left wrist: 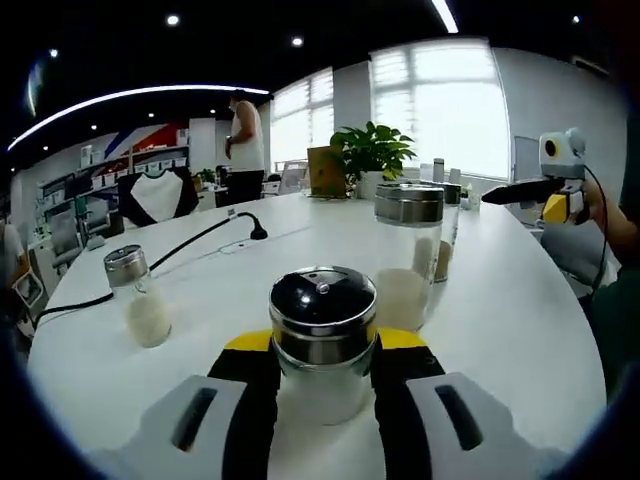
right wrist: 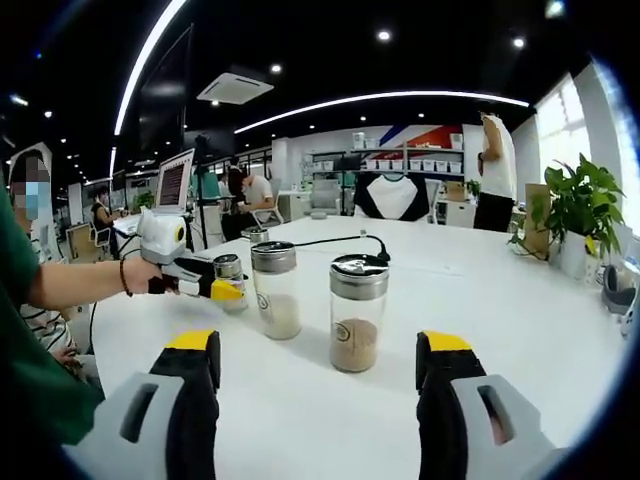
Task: Rotate the seasoning bottle until the label or dispensing opening points toward the visible target arrow and the bottle remains upright within the marked orientation range
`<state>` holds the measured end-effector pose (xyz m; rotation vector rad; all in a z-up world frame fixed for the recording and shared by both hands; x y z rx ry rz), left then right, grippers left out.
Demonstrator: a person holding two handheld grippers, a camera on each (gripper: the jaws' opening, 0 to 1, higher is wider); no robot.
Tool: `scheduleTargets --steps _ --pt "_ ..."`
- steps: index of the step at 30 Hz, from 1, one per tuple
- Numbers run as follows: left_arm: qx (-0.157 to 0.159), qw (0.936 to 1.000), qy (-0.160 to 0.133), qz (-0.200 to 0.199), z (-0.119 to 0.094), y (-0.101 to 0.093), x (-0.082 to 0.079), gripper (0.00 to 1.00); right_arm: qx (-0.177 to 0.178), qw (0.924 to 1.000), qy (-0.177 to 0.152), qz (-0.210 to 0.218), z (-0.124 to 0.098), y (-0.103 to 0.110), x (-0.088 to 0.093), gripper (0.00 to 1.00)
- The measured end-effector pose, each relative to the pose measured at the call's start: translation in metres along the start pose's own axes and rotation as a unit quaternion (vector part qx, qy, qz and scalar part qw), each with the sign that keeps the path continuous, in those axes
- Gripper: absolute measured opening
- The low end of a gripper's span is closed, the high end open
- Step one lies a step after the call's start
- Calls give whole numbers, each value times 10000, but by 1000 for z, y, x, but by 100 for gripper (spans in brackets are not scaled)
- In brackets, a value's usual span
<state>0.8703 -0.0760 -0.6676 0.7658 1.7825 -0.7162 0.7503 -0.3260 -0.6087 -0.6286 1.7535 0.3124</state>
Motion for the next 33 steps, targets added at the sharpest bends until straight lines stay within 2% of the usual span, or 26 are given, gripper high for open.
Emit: scheduleTargets --steps 11,16,33 --pt "852 9959 122 273 3 1 -1 37 -3 10000 62 23 1 0 1 80" --pt "1081 9936 113 316 3 1 -1 37 -5 10000 70 36 1 0 2 80" --pt "1066 9934 173 386 4 0 -1 37 -21 9999 98 59 0 -1 2 78"
Point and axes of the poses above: the point that each gripper's makers call its tool centre point, and the gripper's own axes: z roughly forward along the fingers, y roughly to its left, x roughly out of its underside, the point moved 5 cm from there along -z, roughly backward along the fingers, and after that the axes turned 8 degrees about -z, right-handed, at the moved point
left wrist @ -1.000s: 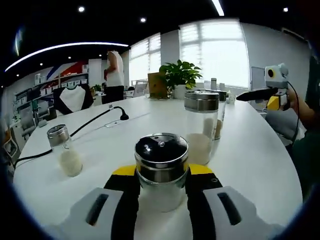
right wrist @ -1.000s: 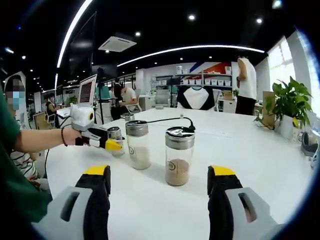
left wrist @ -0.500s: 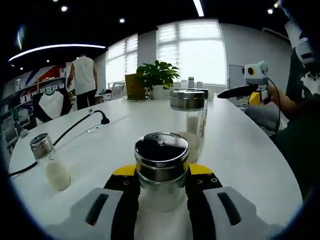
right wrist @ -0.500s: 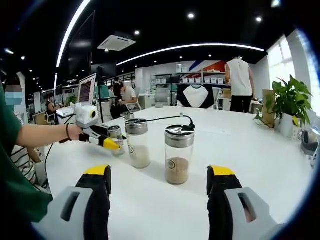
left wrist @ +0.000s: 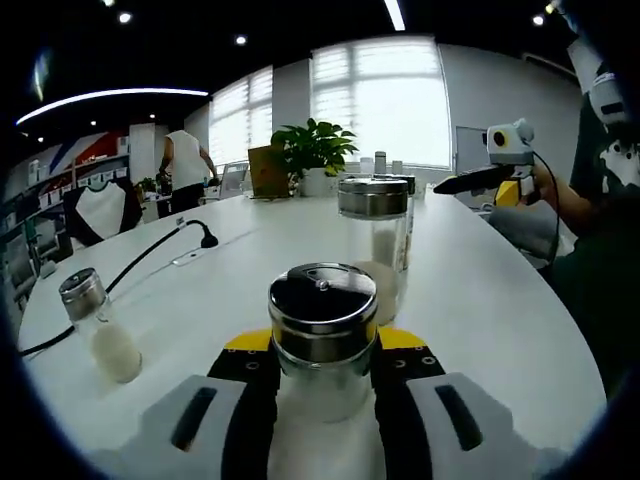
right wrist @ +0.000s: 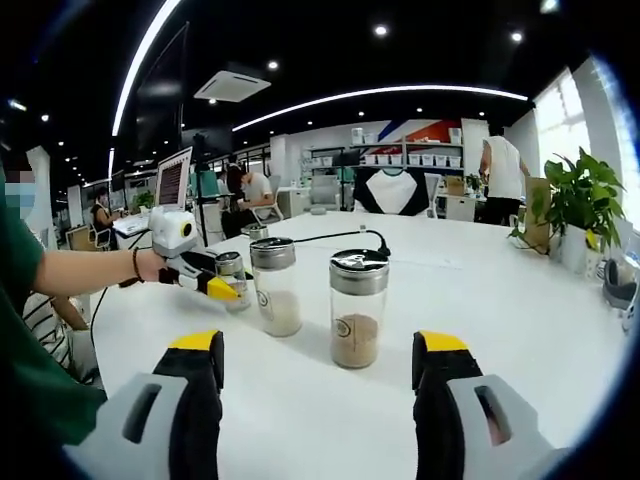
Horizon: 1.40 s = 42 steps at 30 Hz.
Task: Rotate the seasoning bottle until the label or dispensing opening points toward the visible target arrow and the bottle remains upright within the marked orientation range
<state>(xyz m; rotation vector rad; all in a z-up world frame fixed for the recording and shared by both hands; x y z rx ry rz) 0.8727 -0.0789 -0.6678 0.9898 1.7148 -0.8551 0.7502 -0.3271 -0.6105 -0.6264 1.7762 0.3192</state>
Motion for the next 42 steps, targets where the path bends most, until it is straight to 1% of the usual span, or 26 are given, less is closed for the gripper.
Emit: scheduleTargets --steps 3,6,8,9,10,11,12,14,15,16,19,20,21,22,25,27,28,29,33,34,35,36,37,38,39,42 --pt "-45 10000 -21 -19 0 0 0 38 12 10000 -6 -13 -1 0 0 79" --pt "-192 9998 -71 -71 -4 1 -1 45 35 10000 9 3 -1 -2 0 79" --pt "-306 9991 -276 -130 -8 3 -5 49 57 10000 8 6 -2 -3 0 79" --pt "-404 9982 -336 -294 -11 4 -6 50 63 10000 3 19 -2 -3 0 79" --pt "-445 9980 -294 -332 -12 4 -5 53 63 10000 5 25 -2 -3 0 79" --pt "-524 9979 -245 -286 -14 3 -4 55 65 10000 11 29 -2 -3 0 79" --pt "-595 9976 -234 -257 -16 3 -3 56 66 10000 25 31 -1 -3 0 79" --pt "-606 9974 -248 -317 -19 -2 -3 54 67 10000 48 29 -1 -3 1 80" --pt "-652 9957 -367 -544 -21 -5 -3 53 64 10000 65 1 -1 -2 2 80" --pt "-736 9947 -411 -587 -22 -5 -3 54 54 9999 81 -40 -1 -2 2 80" --pt "-1254 9906 -294 -472 -27 -4 1 55 49 10000 84 -15 -1 -2 3 80" --pt "-1313 9890 -409 -536 -27 -6 1 55 51 9999 92 -5 -2 -2 3 80" --pt "-1384 9871 -455 -662 -27 -7 2 55 59 9999 96 -3 -2 -2 4 80" --pt "-1462 9848 -467 -808 -28 -8 3 54 66 9999 98 0 -2 -3 4 80" --pt "-1802 9772 -562 -968 -29 -11 4 54 121 9999 84 41 -2 -5 4 80" --pt "-2062 9709 -813 -907 -29 -14 -2 55 123 9999 89 59 -1 -5 5 80" --pt "-2267 9658 -852 -924 -30 -14 -3 55 122 9999 92 72 -1 -5 5 80" --pt "-2554 9583 -816 -991 -31 -14 -2 55 114 9999 95 78 -1 -4 5 80" --pt "-2732 9512 -922 -1098 -28 -22 -4 54 96 9998 110 95 -1 -4 6 80" --pt "-2880 9474 -908 -1057 -27 -24 -5 53 97 9998 108 103 0 -4 7 80" --pt "-3126 9410 -844 -984 -29 -24 -4 53 99 9998 105 114 0 -4 7 80" --pt "-3240 9369 -858 -999 -29 -25 -4 53 98 9998 104 121 0 -4 7 80" --pt "-3280 9344 -896 -1062 -28 -27 -4 53 97 9998 104 129 0 -4 7 80" --pt "-3348 9302 -939 -1176 -27 -28 -4 53 96 9998 105 135 0 -4 7 80" --pt "-3431 9247 -970 -1337 -25 -28 -2 53 92 9998 108 146 0 -4 8 80" --pt "-3627 9164 -961 -1392 -22 -28 0 53 92 9997 117 179 0 -4 9 80"
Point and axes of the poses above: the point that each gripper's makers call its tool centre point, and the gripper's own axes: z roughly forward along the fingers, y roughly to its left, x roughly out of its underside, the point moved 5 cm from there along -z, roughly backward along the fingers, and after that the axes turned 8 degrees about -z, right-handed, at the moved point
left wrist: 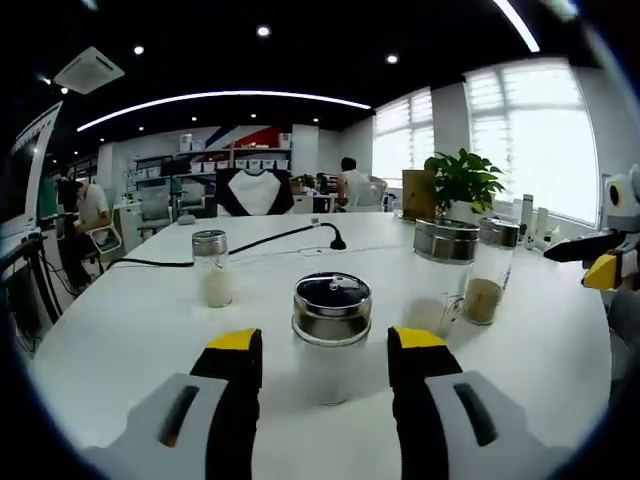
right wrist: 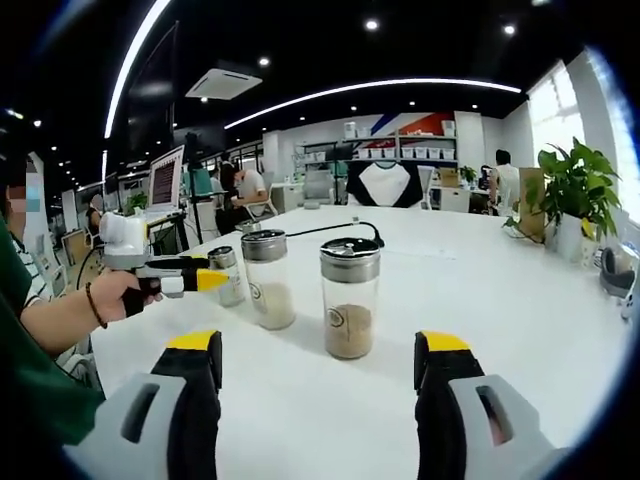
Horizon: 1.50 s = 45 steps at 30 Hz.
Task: Rotate the seasoning bottle until the label or dispensing opening points toward the visible target arrow and the bottle remains upright within the marked orientation range
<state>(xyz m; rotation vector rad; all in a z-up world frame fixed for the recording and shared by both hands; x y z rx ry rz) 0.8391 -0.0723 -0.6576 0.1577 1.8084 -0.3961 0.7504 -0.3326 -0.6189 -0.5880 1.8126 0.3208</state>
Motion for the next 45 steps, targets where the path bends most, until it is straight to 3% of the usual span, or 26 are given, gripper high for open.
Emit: scheduleTargets --steps 4,8,15,17,20,21,22,23,45 --pt "-379 9992 -97 40 2 -3 1 49 -2 10000 6 32 -1 -1 1 79" --pt "-532 9984 -130 -167 5 -4 1 51 -21 10000 12 41 -1 0 1 79" --pt "-660 9977 -79 -149 12 -4 3 51 2 9999 -31 102 -2 -2 1 79" --pt "-788 9969 -64 55 13 -1 4 48 2 9999 -29 130 -2 -2 2 79" --pt "-681 9975 45 -162 14 -2 9 39 11 9999 -12 143 -2 -3 3 78" --pt "-492 9984 -254 -112 18 -7 3 35 16 9999 -8 155 -2 -3 3 78" --pt "-617 9981 19 -82 11 -7 11 35 27 9999 -13 169 -2 -4 3 78" --pt "-650 9978 -95 -6 11 -7 8 35 31 9998 -11 176 -2 -4 4 78" --pt "-501 9987 -62 -13 8 -4 9 34 40 9997 56 237 -3 -3 7 77"
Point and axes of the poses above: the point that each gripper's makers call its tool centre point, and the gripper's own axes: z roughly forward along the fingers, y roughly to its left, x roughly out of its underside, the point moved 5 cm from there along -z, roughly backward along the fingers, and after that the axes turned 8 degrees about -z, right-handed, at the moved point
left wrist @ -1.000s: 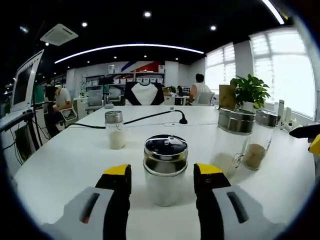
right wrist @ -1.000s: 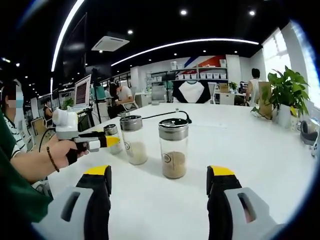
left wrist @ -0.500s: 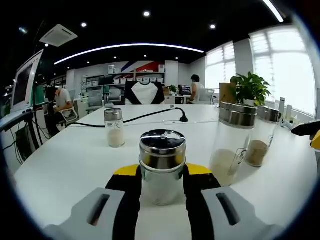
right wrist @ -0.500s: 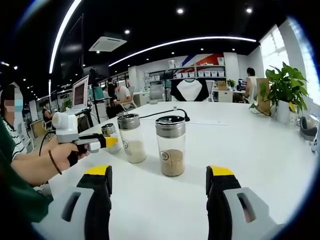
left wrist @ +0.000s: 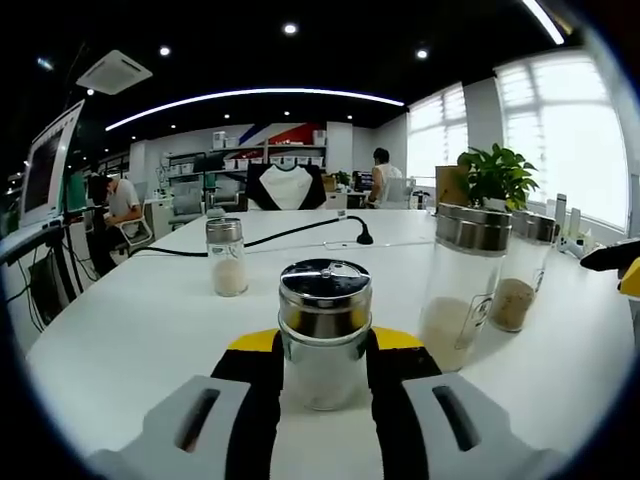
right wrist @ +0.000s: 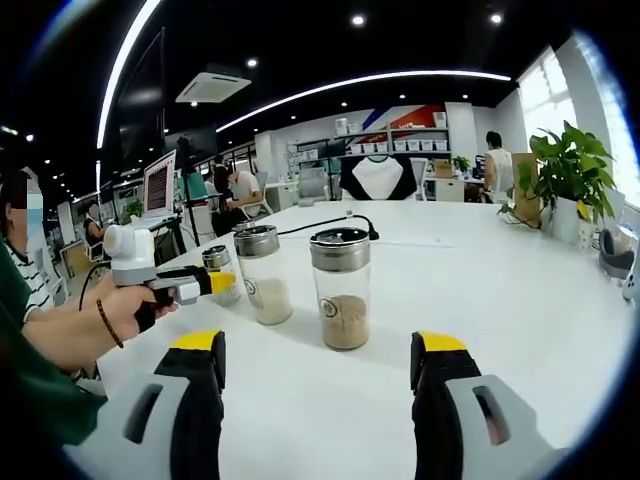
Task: Rotate the seasoning bottle until the label or dispensing opening points toward the visible target arrow and the bottle remains upright within the marked orientation range
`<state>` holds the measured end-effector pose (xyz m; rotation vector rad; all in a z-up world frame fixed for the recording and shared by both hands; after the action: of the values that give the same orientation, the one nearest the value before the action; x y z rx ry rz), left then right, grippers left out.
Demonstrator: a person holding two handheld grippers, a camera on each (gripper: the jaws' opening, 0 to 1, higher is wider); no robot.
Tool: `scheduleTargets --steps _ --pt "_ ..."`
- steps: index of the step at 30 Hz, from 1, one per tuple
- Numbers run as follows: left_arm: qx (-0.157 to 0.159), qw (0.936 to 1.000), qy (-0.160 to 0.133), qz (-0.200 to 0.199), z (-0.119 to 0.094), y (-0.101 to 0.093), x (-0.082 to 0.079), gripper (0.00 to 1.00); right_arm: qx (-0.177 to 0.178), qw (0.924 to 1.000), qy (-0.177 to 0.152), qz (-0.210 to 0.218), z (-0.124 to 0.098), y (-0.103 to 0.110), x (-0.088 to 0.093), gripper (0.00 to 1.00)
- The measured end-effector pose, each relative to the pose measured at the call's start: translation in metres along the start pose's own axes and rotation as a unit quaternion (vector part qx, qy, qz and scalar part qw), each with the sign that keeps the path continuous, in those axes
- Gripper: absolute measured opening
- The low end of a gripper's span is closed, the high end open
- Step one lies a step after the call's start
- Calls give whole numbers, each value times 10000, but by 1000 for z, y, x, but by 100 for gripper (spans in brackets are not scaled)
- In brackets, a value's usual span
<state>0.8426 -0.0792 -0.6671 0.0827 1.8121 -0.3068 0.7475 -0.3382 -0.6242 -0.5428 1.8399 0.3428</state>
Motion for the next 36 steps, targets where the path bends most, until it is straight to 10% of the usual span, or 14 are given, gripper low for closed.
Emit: scheduleTargets --steps 22,36 --pt "1065 9939 152 246 8 10 -2 34 -4 10000 67 11 2 0 -1 75" --pt "1998 9784 257 468 12 12 -3 34 -15 9999 121 14 3 1 0 75"
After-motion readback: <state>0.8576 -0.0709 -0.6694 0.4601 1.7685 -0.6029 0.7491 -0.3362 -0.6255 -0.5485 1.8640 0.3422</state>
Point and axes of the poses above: the point that each gripper's makers call its tool centre point, and the gripper's own axes: z roughly forward along the fingers, y roughly to its left, x roughly out of its underside, the point moved 5 cm from there along -z, roughly backward along the fingers, and after that the axes turned 8 degrees about -z, right-handed, at the moved point
